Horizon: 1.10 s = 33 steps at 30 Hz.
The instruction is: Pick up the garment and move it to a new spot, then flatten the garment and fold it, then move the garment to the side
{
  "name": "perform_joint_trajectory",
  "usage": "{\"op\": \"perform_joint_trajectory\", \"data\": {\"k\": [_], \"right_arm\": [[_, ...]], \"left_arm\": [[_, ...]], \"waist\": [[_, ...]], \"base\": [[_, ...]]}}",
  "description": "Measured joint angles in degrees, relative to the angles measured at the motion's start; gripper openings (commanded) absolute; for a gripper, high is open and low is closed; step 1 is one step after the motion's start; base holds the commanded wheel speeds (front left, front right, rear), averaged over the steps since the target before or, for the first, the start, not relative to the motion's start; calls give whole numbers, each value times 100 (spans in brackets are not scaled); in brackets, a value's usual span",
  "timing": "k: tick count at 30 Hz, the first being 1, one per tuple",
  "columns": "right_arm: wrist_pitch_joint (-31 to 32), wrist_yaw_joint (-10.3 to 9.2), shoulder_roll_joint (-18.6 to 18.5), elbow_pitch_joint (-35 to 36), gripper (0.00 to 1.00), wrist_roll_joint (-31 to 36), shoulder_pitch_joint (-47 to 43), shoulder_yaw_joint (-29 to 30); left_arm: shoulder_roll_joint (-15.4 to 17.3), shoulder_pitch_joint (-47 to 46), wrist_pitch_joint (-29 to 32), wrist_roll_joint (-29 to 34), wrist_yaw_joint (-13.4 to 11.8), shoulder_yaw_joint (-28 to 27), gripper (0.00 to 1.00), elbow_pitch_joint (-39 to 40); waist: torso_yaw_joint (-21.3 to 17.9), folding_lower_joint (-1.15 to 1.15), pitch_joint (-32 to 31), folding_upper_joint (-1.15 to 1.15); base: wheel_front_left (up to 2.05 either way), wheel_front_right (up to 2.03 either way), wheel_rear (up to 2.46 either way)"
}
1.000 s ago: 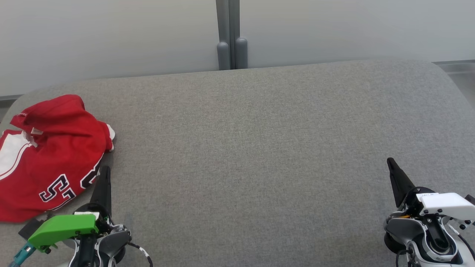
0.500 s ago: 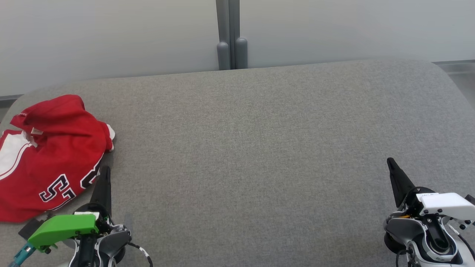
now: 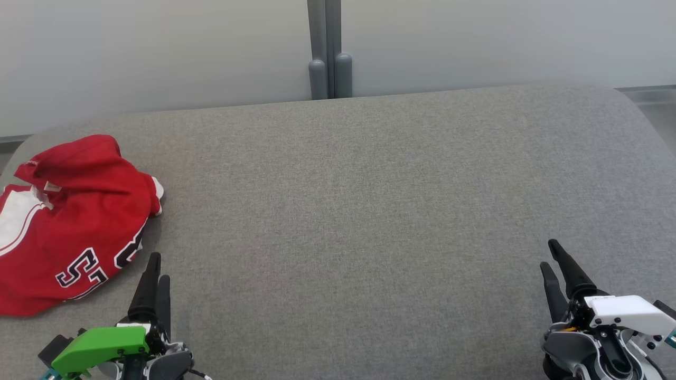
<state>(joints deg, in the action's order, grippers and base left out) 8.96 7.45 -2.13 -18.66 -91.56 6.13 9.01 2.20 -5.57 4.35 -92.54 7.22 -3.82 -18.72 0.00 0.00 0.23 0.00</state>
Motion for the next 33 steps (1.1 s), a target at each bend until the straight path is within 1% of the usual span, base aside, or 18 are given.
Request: {"op": "perform_joint_trajectory", "data": {"k": [4, 9, 23, 33], "right_arm": [[-130, 0, -30, 46, 100, 131, -25, -93], [-303, 0, -123, 89, 100, 598, -26, -210], [-687, 0, -187, 212, 100, 2230, -117, -412], [-934, 1, -226, 208, 100, 3165, -201, -533]], "left_arm": [[7, 24, -100, 141, 0, 26, 100, -4], [21, 25, -236, 766, 0, 31, 100, 33], [26, 121, -553, 2568, 0, 86, 100, 111], [34, 180, -748, 3545, -14, 96, 100, 44]], "waist": [[1, 0, 3, 0], [1, 0, 11, 0], [-2, 0, 16, 0], [-4, 0, 19, 0]], "base": [[0, 0, 0], [0, 0, 0], [0, 0, 0], [0, 0, 0]]}}
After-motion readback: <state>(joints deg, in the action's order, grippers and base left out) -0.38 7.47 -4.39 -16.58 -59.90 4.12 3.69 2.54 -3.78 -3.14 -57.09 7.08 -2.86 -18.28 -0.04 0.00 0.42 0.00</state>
